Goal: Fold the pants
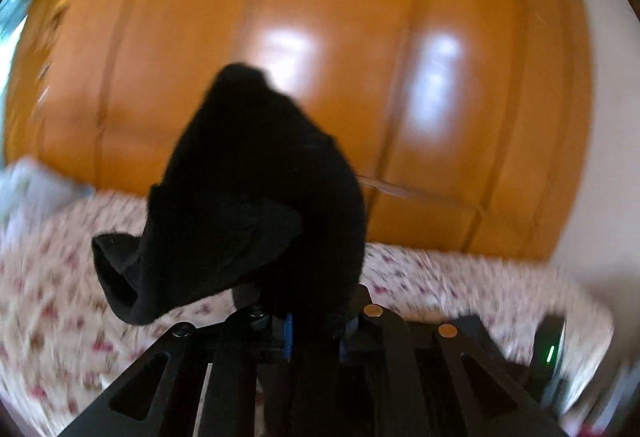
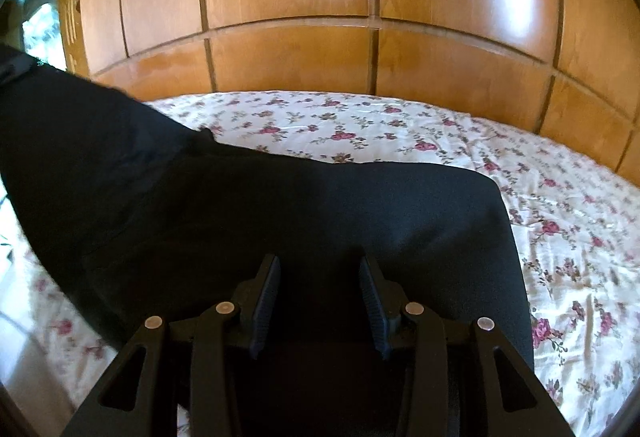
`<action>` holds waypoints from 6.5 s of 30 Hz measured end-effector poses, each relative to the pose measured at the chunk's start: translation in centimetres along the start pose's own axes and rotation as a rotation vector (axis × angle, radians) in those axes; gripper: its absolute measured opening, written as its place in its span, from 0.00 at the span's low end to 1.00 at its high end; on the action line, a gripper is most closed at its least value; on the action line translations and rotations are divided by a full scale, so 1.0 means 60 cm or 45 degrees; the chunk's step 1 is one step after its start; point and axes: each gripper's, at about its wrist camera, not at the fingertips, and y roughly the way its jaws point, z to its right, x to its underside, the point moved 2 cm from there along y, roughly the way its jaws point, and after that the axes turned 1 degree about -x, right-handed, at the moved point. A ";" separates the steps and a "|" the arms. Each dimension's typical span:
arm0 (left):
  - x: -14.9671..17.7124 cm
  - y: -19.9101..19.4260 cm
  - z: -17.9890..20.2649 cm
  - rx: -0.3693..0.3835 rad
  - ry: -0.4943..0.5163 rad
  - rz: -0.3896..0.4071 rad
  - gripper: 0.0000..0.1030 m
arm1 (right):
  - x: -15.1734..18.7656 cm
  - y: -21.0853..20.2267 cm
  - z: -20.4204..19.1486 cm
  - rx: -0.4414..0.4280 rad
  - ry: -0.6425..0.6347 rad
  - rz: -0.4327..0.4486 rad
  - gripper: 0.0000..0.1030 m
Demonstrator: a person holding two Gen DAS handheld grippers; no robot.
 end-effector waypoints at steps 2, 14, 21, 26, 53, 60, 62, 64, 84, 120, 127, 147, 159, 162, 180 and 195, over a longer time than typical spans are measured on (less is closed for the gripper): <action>0.008 0.005 0.048 0.034 0.143 -0.020 0.14 | -0.005 -0.016 0.019 -0.058 0.081 0.015 0.41; 0.202 0.093 0.302 0.222 0.843 -0.401 0.18 | -0.025 -0.114 0.147 -0.060 0.417 0.197 0.42; 0.225 0.061 0.334 0.245 0.871 -0.362 0.33 | -0.006 -0.117 0.203 -0.098 0.614 0.192 0.43; 0.185 0.016 0.301 0.487 0.570 -0.357 0.36 | -0.001 -0.110 0.205 -0.236 0.660 0.206 0.51; 0.144 0.032 0.053 0.111 -0.061 -0.465 0.48 | -0.031 -0.090 0.123 -0.315 0.486 0.032 0.15; 0.161 0.039 0.128 0.158 0.119 -0.488 0.48 | -0.043 -0.114 0.166 -0.172 0.469 0.034 0.14; 0.177 0.043 0.131 0.111 0.149 -0.518 0.48 | -0.015 -0.085 0.181 -0.189 0.543 -0.062 0.15; 0.183 0.033 0.134 0.104 0.172 -0.486 0.48 | 0.018 -0.067 0.184 -0.168 0.580 -0.102 0.19; 0.083 0.246 0.156 -0.045 0.301 -0.710 0.50 | -0.131 -0.032 0.105 0.093 0.114 -0.089 0.27; 0.145 0.168 0.128 -0.054 0.183 -0.582 0.56 | 0.003 -0.065 0.130 0.098 0.311 -0.044 0.43; 0.156 0.139 0.129 -0.063 0.180 -0.577 0.56 | 0.018 -0.076 0.122 0.096 0.330 -0.040 0.43; 0.151 0.063 0.074 0.013 0.035 -0.557 0.57 | 0.033 -0.108 0.121 0.037 0.351 -0.058 0.50; 0.162 0.133 -0.027 0.217 -0.346 -0.756 0.64 | 0.035 -0.081 0.165 -0.099 0.465 -0.109 0.71; 0.170 0.153 -0.026 0.354 -0.430 -0.829 0.64 | 0.037 -0.064 0.184 -0.183 0.546 -0.137 0.73; 0.153 0.151 0.040 0.403 -0.204 -0.817 0.42 | 0.027 -0.018 0.198 -0.394 0.641 -0.128 0.47; 0.037 0.231 0.118 0.347 0.025 -0.615 0.38 | -0.089 -0.030 0.221 -0.300 0.458 0.101 0.44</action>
